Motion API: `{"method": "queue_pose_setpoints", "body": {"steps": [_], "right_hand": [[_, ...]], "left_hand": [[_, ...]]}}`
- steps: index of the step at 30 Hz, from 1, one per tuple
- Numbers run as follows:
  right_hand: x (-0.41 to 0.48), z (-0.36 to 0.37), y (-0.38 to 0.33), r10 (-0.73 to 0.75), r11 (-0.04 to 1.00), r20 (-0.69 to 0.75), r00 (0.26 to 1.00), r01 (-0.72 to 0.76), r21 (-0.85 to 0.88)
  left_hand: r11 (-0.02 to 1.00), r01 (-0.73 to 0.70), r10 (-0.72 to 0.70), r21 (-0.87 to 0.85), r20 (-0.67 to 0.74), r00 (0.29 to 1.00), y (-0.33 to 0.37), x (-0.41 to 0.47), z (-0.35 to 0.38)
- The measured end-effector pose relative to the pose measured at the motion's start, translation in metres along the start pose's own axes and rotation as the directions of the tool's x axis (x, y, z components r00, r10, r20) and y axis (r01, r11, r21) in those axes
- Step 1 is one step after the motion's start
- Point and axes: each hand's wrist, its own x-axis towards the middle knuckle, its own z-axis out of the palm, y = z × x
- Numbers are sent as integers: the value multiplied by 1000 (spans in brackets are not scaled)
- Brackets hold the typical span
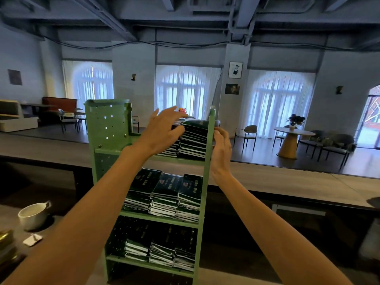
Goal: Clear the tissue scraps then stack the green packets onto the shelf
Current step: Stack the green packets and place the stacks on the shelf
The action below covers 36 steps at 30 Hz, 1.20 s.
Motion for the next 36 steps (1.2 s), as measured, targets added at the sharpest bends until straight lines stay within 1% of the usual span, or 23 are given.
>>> {"method": "queue_pose_setpoints", "body": {"steps": [2, 3, 5, 8, 13, 15, 18, 20, 22, 23, 25, 27, 29, 31, 33, 36], "right_hand": [[0, -1, -1, -1, 1000, 9, 1000, 1, -2], [-1, -1, -2, -1, 1000, 9, 1000, 1, -3], [-2, -1, -4, 0, 1000, 11, 1000, 0, -10], [-2, -1, -5, 6, 999, 15, 1000, -6, -43], [0, -6, -5, 6, 999, 18, 1000, -5, -54], [1, -7, -3, -3, 998, 14, 1000, 4, -55], [1, -8, -3, -7, 999, 11, 1000, 7, -40], [0, -9, -3, -8, 1000, 12, 1000, 8, -17], [0, -12, -2, 1, 1000, -2, 1000, -1, -19], [-1, -15, -1, 6, 999, -15, 1000, -7, -42], [-2, -24, 3, 11, 988, -49, 999, -19, -156], [-8, -37, 8, -5, 947, -65, 998, -16, -321], [-20, -56, 14, -36, 889, -32, 999, 17, -458], [-38, -80, 25, -81, 803, 52, 995, 96, -589], [-57, -109, 38, -90, 696, 145, 985, 167, -698], [-81, -162, 56, -47, 528, 253, 966, 239, -815]], "left_hand": [[994, -25, 8, 106, 158, 987, 4, 2, 2], [987, -29, -4, 158, 201, 980, 5, 3, 2], [969, -33, -27, 243, 241, 970, 3, 4, 3], [949, -51, -31, 312, 253, 967, 2, 6, 4], [956, -29, -30, 293, 196, 980, 9, 1, 6], [955, -42, -8, 294, 166, 986, 14, -2, 7], [945, -80, 24, 317, 178, 984, 22, -3, 8], [950, -70, 16, 306, 175, 984, 26, -4, 7], [961, -46, 18, 272, 102, 995, 29, -8, 9], [968, -37, 29, 250, 36, 999, 31, -12, 10], [973, -54, 85, 224, -130, 988, 35, -24, 16], [971, -102, 160, 216, -275, 948, 43, -41, 27], [977, -146, 192, 155, -343, 919, 56, -62, 42], [976, -182, 212, 120, -318, 924, 70, -85, 61], [972, -200, 226, 122, -252, 941, 85, -106, 85], [983, -153, 165, 98, -128, 978, 102, -127, 130]]}}
